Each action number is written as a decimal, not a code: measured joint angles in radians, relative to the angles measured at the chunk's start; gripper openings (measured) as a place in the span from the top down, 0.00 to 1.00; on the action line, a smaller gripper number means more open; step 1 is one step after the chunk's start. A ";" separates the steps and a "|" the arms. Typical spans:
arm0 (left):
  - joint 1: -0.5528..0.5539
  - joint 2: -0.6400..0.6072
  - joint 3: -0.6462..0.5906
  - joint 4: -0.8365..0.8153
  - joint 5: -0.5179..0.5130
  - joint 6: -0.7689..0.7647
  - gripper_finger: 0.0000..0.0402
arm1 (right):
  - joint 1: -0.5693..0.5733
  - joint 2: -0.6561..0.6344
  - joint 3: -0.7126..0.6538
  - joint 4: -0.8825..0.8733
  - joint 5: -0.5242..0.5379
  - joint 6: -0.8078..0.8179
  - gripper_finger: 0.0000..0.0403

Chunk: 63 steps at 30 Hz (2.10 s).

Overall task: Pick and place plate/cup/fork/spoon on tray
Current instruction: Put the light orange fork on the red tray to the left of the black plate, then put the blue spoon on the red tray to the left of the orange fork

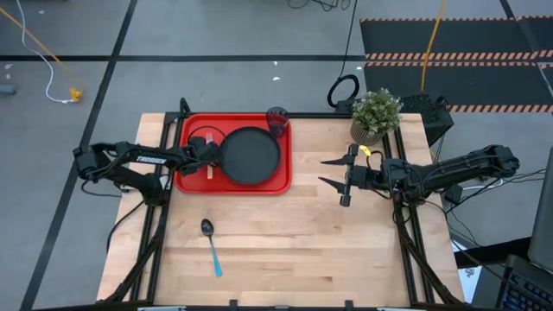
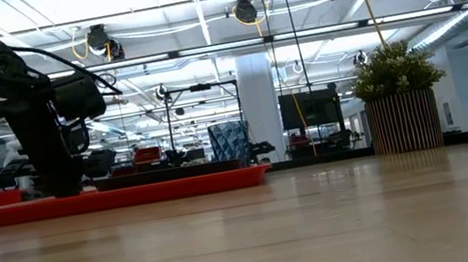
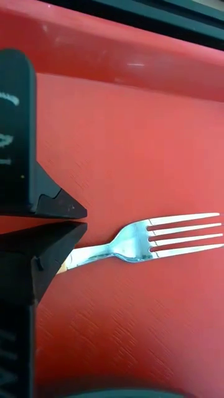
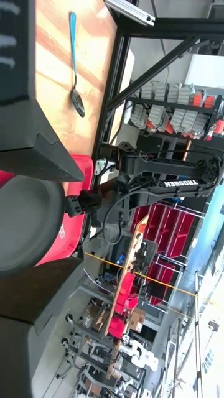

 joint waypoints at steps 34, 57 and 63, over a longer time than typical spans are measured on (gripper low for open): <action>-0.009 0.059 -0.001 0.131 -0.031 0.071 0.94 | 0.000 0.000 0.000 0.000 -0.001 0.022 0.50; -0.044 -0.153 0.092 -0.189 -0.019 0.114 0.94 | 0.000 0.000 0.000 0.000 0.000 0.019 0.50; -0.207 -0.295 0.194 -0.445 0.020 0.014 0.94 | 0.000 0.000 0.000 0.000 0.000 0.021 0.50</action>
